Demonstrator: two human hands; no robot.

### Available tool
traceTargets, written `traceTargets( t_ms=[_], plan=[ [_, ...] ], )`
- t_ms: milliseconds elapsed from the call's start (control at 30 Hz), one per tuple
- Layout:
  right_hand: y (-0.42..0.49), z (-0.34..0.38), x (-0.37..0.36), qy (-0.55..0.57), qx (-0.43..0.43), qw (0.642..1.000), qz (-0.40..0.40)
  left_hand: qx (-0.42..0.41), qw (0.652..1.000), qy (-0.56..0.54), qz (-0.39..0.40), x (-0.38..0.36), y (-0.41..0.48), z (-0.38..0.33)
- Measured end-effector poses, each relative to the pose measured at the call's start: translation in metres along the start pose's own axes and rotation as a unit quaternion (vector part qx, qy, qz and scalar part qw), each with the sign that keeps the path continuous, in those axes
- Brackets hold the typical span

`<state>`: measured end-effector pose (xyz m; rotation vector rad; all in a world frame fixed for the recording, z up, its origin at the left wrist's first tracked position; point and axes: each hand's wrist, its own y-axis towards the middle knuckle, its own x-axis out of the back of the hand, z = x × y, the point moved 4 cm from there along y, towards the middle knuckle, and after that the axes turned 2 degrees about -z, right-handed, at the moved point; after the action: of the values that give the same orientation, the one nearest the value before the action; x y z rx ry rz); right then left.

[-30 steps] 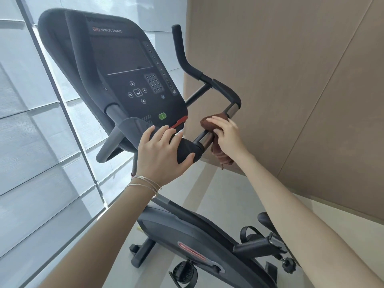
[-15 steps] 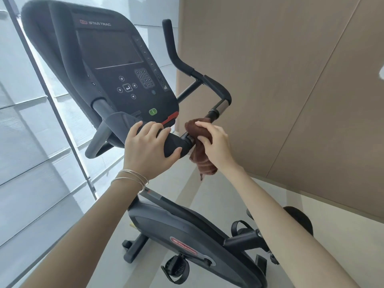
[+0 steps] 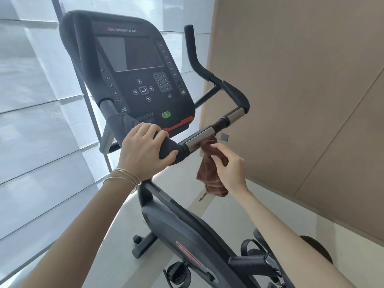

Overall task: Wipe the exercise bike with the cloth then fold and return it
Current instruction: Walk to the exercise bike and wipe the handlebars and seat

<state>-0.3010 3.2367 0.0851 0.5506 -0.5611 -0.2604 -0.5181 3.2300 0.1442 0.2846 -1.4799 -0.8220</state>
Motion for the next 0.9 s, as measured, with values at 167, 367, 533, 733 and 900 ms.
traceTargets(
  t_ms=[167, 367, 533, 733, 900],
  plan=[
    [-0.012, -0.002, -0.01, 0.038, 0.009, 0.999, 0.018, 0.026, 1.0, 0.013, 0.002, -0.001, 0.0, -0.006],
    [-0.013, -0.001, -0.026, 0.07, 0.019, 0.996, 0.05, 0.048, 0.999, 0.025, 0.005, -0.001, -0.001, -0.008],
    [0.01, -0.015, -0.018, 0.069, 0.038, 0.997, -0.001, 0.059, 0.998, 0.032, 0.004, -0.001, -0.001, -0.008],
    [0.033, -0.039, -0.005, 0.099, -0.047, 0.99, -0.087, 0.065, 0.997, 0.034, 0.001, 0.0, -0.001, -0.01],
    [0.014, -0.018, -0.013, 0.11, 0.023, 0.993, -0.037, 0.066, 0.997, 0.037, 0.008, 0.0, -0.001, -0.012]
  ],
)
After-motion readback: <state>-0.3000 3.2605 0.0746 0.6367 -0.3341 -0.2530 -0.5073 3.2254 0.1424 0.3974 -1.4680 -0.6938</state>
